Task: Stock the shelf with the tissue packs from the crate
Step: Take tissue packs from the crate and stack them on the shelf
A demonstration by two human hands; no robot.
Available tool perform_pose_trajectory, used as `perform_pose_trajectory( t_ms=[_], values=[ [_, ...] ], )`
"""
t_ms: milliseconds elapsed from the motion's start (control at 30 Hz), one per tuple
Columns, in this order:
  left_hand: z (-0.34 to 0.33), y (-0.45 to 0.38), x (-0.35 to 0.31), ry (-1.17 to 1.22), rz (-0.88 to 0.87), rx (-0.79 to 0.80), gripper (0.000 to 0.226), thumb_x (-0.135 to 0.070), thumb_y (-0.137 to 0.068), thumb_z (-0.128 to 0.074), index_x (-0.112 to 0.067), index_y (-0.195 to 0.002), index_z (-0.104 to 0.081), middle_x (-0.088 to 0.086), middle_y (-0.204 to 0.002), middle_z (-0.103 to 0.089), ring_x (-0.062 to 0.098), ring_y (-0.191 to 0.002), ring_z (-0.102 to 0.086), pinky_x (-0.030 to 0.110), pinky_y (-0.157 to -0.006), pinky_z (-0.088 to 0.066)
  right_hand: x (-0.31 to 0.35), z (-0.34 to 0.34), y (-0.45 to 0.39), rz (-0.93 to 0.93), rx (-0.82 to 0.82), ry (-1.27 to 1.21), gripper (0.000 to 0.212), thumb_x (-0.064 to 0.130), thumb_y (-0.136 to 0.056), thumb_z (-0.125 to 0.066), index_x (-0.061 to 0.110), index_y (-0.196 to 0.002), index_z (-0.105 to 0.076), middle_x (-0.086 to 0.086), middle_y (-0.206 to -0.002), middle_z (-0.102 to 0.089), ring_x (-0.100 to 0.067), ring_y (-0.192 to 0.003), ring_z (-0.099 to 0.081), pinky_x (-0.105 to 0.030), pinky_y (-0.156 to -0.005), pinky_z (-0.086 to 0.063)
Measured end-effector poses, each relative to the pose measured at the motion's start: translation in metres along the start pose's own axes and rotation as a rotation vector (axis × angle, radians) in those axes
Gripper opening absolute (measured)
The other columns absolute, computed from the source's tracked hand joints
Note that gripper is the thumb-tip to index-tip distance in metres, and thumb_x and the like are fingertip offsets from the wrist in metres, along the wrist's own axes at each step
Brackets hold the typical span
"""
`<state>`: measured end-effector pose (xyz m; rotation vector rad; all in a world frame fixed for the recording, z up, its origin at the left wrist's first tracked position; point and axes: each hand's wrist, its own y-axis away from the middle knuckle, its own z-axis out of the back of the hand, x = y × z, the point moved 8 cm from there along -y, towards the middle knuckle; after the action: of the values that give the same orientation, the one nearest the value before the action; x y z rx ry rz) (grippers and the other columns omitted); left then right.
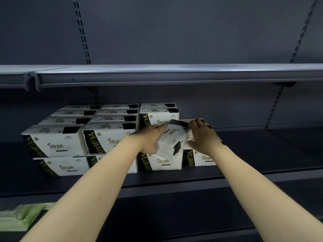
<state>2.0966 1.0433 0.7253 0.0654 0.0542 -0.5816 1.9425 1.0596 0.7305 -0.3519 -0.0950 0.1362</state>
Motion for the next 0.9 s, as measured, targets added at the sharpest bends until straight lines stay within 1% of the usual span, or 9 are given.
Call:
perform_pose_trajectory(
  t_ms=[100,200,267,333,433,533,600,800,900],
  values=[
    [0.0,0.004,0.002,0.104,-0.003,-0.06,0.096,-0.012,-0.082,-0.063,-0.022,-0.153,0.001,0.007,-0.144,-0.036,0.023,-0.124,-0.042,0.026,-0.099,-0.04,0.002,0.001,0.002,-0.063,0.007,-0.055,0.042,0.021,-0.091,-0.054,0.01,-0.129,-0.041,-0.008,-0.131,-0.045,-0.027,-0.12,-0.045,-0.032,-0.086,-0.042],
    [-0.006,0.007,0.008,0.291,0.006,-0.107,0.104,-0.027,-0.074,-0.078,-0.025,-0.152,-0.01,0.003,-0.138,-0.045,0.021,-0.119,-0.048,0.036,-0.102,-0.043,0.005,0.003,0.001,-0.122,0.003,-0.174,0.033,0.018,-0.095,-0.044,0.005,-0.126,-0.046,-0.013,-0.113,-0.059,-0.029,-0.096,-0.058,-0.031,-0.067,-0.047],
    [-0.01,0.009,0.006,0.396,-0.016,-0.158,0.105,-0.037,-0.066,-0.083,-0.026,-0.149,-0.02,0.001,-0.135,-0.048,0.02,-0.12,-0.049,0.038,-0.102,-0.043,0.002,0.003,0.001,-0.187,0.003,-0.268,0.032,0.025,-0.098,-0.041,0.004,-0.119,-0.052,-0.012,-0.093,-0.064,-0.024,-0.074,-0.059,-0.028,-0.056,-0.044],
    [-0.014,0.013,0.002,0.477,-0.026,-0.216,0.103,-0.042,-0.062,-0.084,-0.026,-0.144,-0.024,-0.001,-0.131,-0.049,0.018,-0.12,-0.047,0.038,-0.101,-0.043,-0.001,0.009,0.004,-0.265,0.022,-0.397,0.04,0.039,-0.098,-0.041,0.008,-0.118,-0.055,-0.01,-0.093,-0.064,-0.018,-0.068,-0.055,-0.026,-0.055,-0.041],
    [-0.017,0.02,-0.011,0.587,-0.05,-0.312,0.099,-0.041,-0.059,-0.087,-0.026,-0.136,-0.027,-0.003,-0.113,-0.053,0.015,-0.103,-0.053,0.034,-0.09,-0.048,0.005,0.012,0.007,-0.331,0.158,-0.375,0.055,0.055,-0.094,-0.037,0.016,-0.132,-0.046,-0.009,-0.126,-0.053,-0.023,-0.096,-0.053,-0.027,-0.071,-0.041],
    [-0.021,0.023,-0.026,0.663,-0.118,-0.344,0.099,-0.031,-0.058,-0.09,-0.023,-0.136,-0.029,-0.001,-0.097,-0.055,0.013,-0.089,-0.058,0.029,-0.084,-0.051,0.02,0.002,0.002,-0.298,0.298,-0.217,0.078,0.077,-0.075,-0.039,0.023,-0.131,-0.041,-0.002,-0.129,-0.048,-0.027,-0.11,-0.052,-0.033,-0.087,-0.044],
    [-0.024,0.024,-0.027,0.657,-0.124,-0.337,0.099,-0.026,-0.063,-0.088,-0.021,-0.14,-0.026,-0.001,-0.098,-0.055,0.012,-0.091,-0.056,0.023,-0.086,-0.049,0.021,-0.005,0.001,-0.348,0.303,-0.264,0.097,0.086,-0.054,-0.043,0.022,-0.127,-0.036,-0.002,-0.126,-0.052,-0.027,-0.104,-0.056,-0.041,-0.089,-0.048],
    [-0.025,0.029,-0.006,0.451,-0.069,-0.335,0.082,-0.02,-0.079,-0.074,-0.019,-0.142,-0.022,0.002,-0.108,-0.056,0.016,-0.098,-0.056,0.03,-0.087,-0.048,0.025,-0.012,0.003,-0.294,0.37,-0.268,0.116,0.081,-0.048,-0.061,0.027,-0.142,-0.021,-0.004,-0.135,-0.045,-0.026,-0.116,-0.049,-0.043,-0.095,-0.045],
    [-0.01,0.028,-0.006,0.278,-0.068,-0.364,0.074,-0.018,-0.086,-0.066,-0.014,-0.145,-0.022,0.011,-0.13,-0.049,0.026,-0.116,-0.05,0.036,-0.095,-0.044,0.024,-0.017,0.003,-0.239,0.416,-0.233,0.119,0.075,-0.044,-0.066,0.033,-0.143,-0.015,-0.003,-0.141,-0.039,-0.029,-0.126,-0.041,-0.047,-0.099,-0.041]
  ],
)
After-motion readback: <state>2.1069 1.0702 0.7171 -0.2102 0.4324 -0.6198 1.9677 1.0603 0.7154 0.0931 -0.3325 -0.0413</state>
